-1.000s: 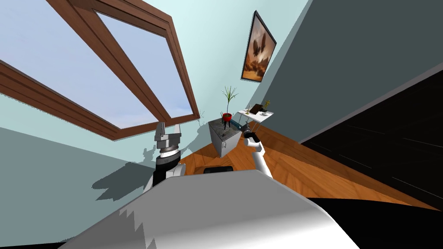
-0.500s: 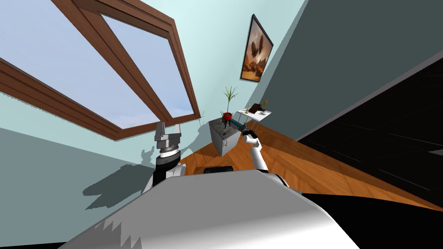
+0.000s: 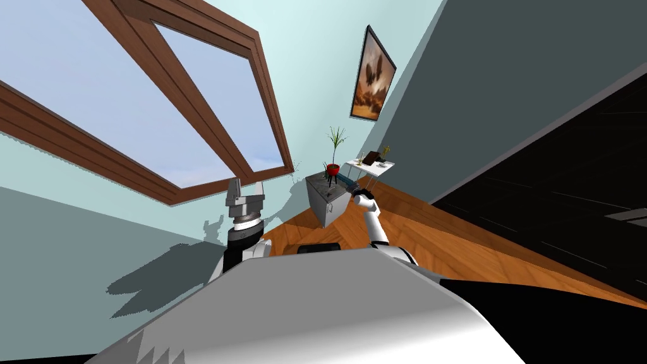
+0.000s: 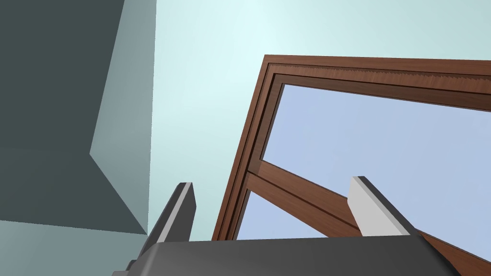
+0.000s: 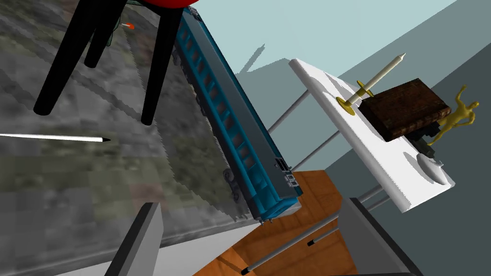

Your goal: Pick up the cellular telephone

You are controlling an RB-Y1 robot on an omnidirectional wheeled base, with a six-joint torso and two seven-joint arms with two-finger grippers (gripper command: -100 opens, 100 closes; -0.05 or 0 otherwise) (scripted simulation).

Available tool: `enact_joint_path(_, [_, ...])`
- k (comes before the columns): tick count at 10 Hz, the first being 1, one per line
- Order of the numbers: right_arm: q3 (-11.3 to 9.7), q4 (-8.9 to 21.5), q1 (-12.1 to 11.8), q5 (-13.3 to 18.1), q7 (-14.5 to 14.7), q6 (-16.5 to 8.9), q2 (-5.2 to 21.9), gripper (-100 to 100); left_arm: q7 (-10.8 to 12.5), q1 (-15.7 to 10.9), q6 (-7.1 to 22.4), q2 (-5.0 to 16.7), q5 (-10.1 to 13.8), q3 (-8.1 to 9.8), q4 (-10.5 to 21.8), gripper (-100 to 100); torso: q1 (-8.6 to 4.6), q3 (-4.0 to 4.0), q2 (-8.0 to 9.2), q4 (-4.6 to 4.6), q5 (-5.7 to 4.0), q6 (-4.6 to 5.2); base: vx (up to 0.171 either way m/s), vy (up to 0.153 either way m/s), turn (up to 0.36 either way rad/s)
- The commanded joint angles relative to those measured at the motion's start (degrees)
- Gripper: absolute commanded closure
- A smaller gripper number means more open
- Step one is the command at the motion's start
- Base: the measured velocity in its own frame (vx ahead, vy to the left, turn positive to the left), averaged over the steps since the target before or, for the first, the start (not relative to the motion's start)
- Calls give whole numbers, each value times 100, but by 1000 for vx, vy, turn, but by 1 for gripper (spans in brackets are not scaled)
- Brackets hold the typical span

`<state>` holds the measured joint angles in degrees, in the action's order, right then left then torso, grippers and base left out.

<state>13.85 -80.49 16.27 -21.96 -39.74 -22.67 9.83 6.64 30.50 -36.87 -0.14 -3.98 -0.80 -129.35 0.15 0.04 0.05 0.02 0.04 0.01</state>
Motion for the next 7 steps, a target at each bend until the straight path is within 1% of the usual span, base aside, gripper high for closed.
enact_joint_path(1, [33,286,128,-76,-130,-103,21,-100,0,0,0,0,0,0,0,0,0,0,0,0,0,0,-32,40,-31])
enact_joint_path(2, [95,480,360,-221,-350,-285,44,-100,0,0,0,0,0,0,0,0,1,1,1,0,0,0,-42,55,-53])
enact_joint_path(3, [95,653,360,-221,-350,-285,44,-100,0,0,0,0,0,0,0,0,8,3,5,1,1,-1,-33,51,-30])
enact_joint_path(4, [151,795,585,-367,-559,-453,68,-100,0,0,0,0,0,0,0,0,7,2,4,0,1,0,-32,71,-56])
enact_joint_path(5, [151,1004,585,-367,-559,-453,68,-100,0,0,0,0,0,0,0,0,14,2,2,1,3,-1,-24,58,-22])
enact_joint_path(6, [202,1188,800,-513,-756,-607,93,-100,0,0,0,0,0,0,0,0,10,0,0,0,2,-1,-20,58,-36])
enact_joint_path(7, [202,1357,800,-513,-756,-607,93,-100,0,0,0,0,0,0,0,0,11,-1,-2,0,2,-1,-19,48,-28])
